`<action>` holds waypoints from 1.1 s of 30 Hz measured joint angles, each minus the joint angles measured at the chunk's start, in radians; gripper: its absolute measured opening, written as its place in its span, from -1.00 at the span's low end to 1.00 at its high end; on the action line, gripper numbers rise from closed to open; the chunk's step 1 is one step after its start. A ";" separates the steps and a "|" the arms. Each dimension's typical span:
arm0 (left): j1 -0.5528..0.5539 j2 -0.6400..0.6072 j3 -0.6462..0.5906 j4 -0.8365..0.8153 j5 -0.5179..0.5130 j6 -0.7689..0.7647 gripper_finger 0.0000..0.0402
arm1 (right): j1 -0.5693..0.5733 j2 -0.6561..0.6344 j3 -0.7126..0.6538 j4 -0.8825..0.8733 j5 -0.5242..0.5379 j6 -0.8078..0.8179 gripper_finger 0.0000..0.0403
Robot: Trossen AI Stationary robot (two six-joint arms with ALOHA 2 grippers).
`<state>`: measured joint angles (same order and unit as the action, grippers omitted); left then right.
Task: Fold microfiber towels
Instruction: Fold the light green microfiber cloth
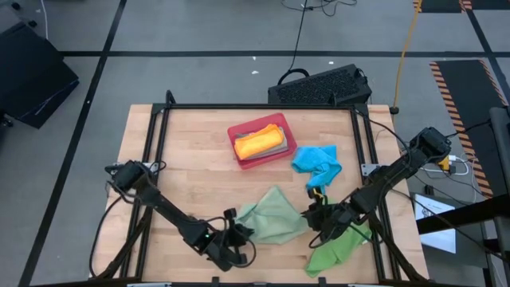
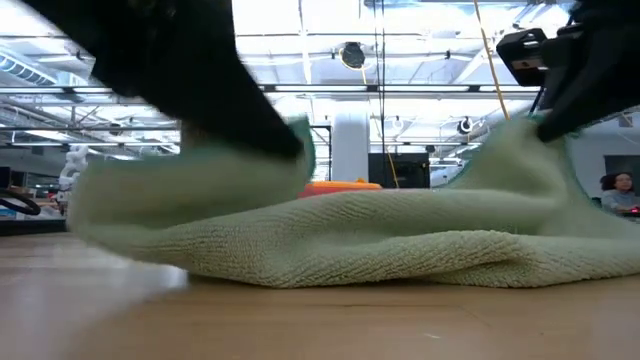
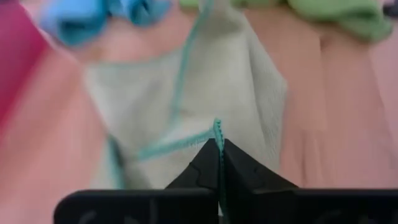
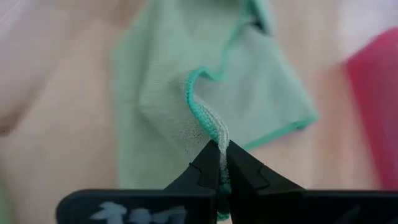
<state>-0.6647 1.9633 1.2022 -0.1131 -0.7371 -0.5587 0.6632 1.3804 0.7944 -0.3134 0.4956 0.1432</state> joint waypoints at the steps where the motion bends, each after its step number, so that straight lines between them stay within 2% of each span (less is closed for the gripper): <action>1: -0.002 -0.026 0.000 -0.021 -0.017 0.007 -0.97 | -0.004 -0.001 0.000 -0.001 0.032 -0.003 -0.98; 8: -0.020 -0.273 0.000 -0.193 -0.133 0.129 -0.96 | -0.048 -0.126 0.000 0.009 0.146 -0.112 -0.98; 12: -0.022 -0.437 0.000 -0.244 -0.188 0.254 -0.97 | -0.094 -0.262 0.000 0.120 0.209 -0.289 -0.98; 14: -0.015 -0.517 0.000 -0.241 -0.194 0.335 -0.94 | -0.133 -0.334 0.000 0.225 0.204 -0.404 -0.98; 18: 0.012 -0.665 0.000 -0.194 -0.234 0.489 -0.97 | -0.221 -0.451 0.000 0.483 0.074 -0.616 -0.98; 22: 0.053 -0.808 0.000 -0.165 -0.233 0.560 -0.95 | -0.305 -0.526 0.001 0.673 -0.090 -0.675 -0.98; 24: 0.060 -0.864 0.001 -0.171 -0.190 0.562 -0.93 | -0.323 -0.555 0.001 0.688 -0.127 -0.645 -0.98; 27: 0.050 -0.918 0.001 -0.198 -0.046 0.531 -0.96 | -0.309 -0.586 0.001 0.614 -0.161 -0.547 -0.98; 30: 0.018 -0.919 -0.021 -0.230 0.075 0.453 -0.97 | -0.276 -0.588 0.001 0.474 -0.162 -0.424 -0.98; 33: -0.017 -0.874 -0.073 -0.237 0.136 0.375 -0.94 | -0.248 -0.562 0.001 0.350 -0.162 -0.303 -0.98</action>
<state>-0.6812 1.0890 1.1290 -0.3501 -0.6011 -0.1836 0.4157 0.8187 0.7952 0.0371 0.3336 -0.1599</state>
